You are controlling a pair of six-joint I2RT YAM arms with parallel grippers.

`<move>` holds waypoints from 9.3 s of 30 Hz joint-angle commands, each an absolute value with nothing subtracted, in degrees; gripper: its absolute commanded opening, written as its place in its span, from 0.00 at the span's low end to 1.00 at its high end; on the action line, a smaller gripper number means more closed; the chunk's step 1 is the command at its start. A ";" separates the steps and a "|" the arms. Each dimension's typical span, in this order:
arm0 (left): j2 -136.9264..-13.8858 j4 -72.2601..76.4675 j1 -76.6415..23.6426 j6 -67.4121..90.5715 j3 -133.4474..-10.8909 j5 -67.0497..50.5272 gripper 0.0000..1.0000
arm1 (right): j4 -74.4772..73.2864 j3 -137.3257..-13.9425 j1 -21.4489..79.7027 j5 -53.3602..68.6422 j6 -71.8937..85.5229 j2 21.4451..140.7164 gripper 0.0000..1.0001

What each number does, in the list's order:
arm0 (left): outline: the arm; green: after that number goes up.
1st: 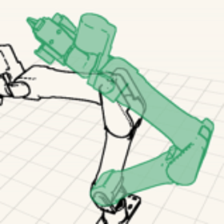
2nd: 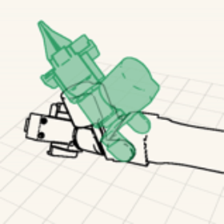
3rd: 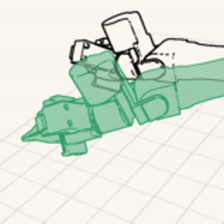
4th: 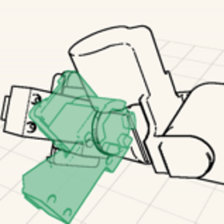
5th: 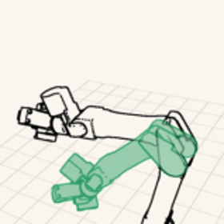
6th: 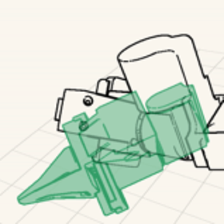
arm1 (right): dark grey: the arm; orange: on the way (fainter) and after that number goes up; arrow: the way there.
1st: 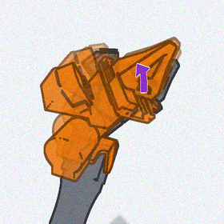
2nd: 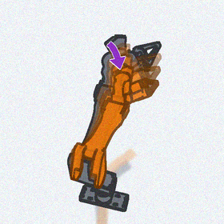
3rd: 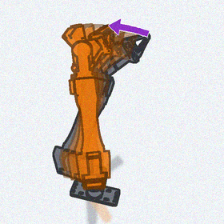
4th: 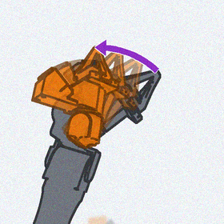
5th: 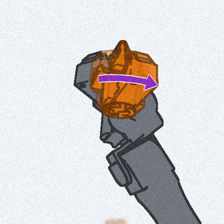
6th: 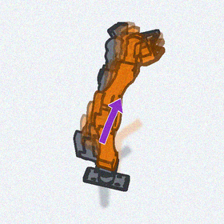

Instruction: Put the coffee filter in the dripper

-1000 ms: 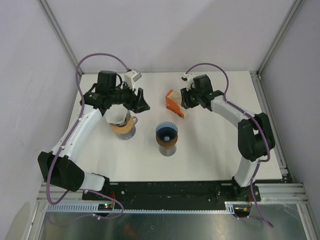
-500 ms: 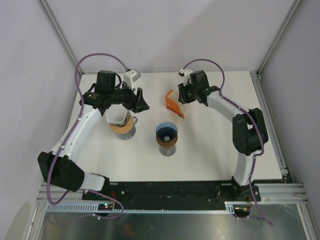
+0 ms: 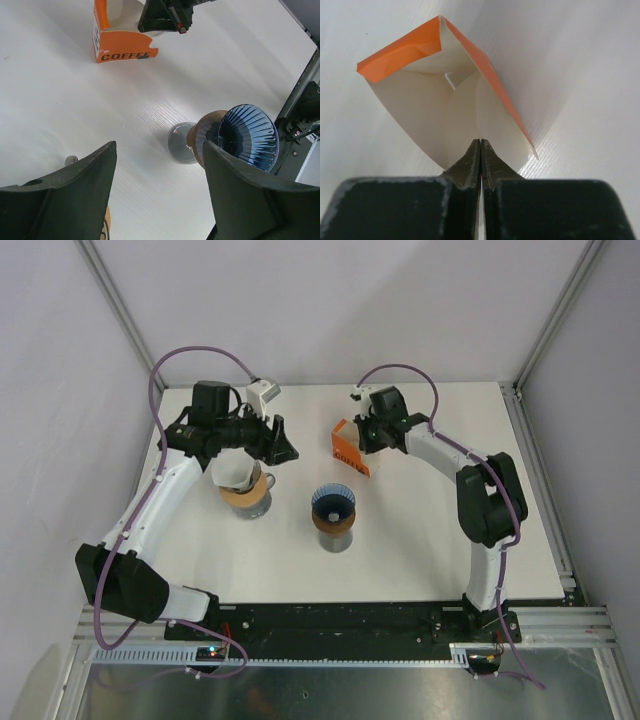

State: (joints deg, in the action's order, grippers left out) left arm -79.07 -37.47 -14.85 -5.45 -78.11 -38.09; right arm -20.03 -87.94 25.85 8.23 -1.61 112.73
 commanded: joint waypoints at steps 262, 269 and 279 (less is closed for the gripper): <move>-71.18 -43.69 -7.88 -9.54 -78.20 -37.30 0.90 | -50.36 -90.80 55.81 4.11 -11.01 104.92 0.00; -70.22 -43.41 -2.69 -1.52 -77.69 -41.18 0.86 | -50.71 -91.08 55.71 2.73 -10.26 105.59 0.00; -65.18 -43.63 -1.94 -4.85 -75.12 -53.43 0.69 | -50.38 -89.83 55.64 1.07 -8.73 108.80 0.00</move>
